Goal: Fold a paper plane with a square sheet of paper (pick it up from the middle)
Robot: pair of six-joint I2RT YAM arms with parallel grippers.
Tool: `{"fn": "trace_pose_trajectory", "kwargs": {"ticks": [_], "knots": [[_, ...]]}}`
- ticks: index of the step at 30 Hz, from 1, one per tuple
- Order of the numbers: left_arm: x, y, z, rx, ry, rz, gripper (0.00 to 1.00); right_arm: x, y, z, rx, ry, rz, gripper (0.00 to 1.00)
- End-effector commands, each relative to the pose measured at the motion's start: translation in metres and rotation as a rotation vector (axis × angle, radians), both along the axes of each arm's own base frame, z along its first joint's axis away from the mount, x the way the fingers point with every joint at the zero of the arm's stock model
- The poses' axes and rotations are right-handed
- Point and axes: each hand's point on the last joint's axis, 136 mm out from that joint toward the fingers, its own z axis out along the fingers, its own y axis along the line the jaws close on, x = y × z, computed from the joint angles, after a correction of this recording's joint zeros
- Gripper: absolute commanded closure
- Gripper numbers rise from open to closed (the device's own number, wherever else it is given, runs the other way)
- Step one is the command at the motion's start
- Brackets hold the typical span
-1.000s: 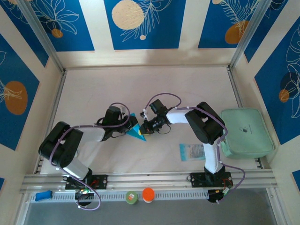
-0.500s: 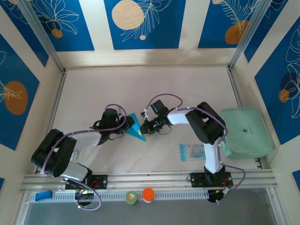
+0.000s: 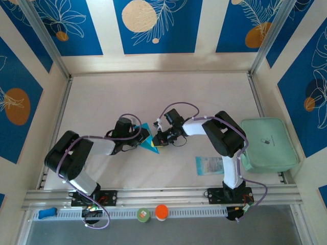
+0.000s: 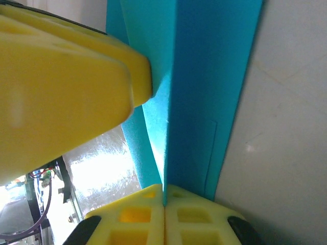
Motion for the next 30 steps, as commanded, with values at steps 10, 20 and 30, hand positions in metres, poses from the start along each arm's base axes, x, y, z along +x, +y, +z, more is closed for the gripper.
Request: {"fn": "trace_pose_trajectory", "kwargs": {"ticks": [10, 20, 30], "knots": [[0.008, -0.008, 0.016, -0.03, -0.049, -0.011, 0.76, 0.0, -0.032, -0.035, -0.152, 0.077, -0.08, 1.0], [0.006, 0.001, 0.014, -0.052, -0.067, 0.009, 0.75, 0.0, -0.034, -0.039, -0.157, 0.133, -0.095, 1.0], [0.006, -0.002, 0.0, -0.064, -0.043, 0.006, 0.76, 0.0, -0.036, -0.04, -0.173, 0.136, -0.095, 1.0]]}}
